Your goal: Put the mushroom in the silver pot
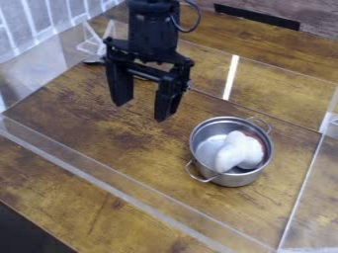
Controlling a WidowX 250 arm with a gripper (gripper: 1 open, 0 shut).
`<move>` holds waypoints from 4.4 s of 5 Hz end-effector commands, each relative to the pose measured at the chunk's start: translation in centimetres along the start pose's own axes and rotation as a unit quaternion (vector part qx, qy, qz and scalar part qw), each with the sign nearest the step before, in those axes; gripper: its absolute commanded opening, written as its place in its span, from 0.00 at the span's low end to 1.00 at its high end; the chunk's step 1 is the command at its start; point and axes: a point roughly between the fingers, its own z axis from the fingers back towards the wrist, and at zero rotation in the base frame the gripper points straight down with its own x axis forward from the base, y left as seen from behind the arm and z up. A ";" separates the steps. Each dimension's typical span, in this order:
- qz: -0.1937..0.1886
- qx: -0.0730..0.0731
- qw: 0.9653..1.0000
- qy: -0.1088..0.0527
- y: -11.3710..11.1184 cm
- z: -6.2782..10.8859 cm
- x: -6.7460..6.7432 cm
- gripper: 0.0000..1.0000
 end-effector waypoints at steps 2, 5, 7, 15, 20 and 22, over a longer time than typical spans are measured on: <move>0.023 -0.020 0.998 -0.062 1.5 4.2 0.0 1.00; -0.046 -0.023 0.997 -0.057 -0.7 3.7 -1.3 1.00; -0.065 -0.013 0.996 -0.060 -0.3 3.6 -2.0 1.00; 0.088 -0.008 0.995 -0.046 1.8 0.7 0.2 1.00; 0.109 0.000 0.993 -0.055 2.8 0.2 -0.4 1.00; 0.104 0.003 0.992 -0.072 3.4 1.4 0.9 1.00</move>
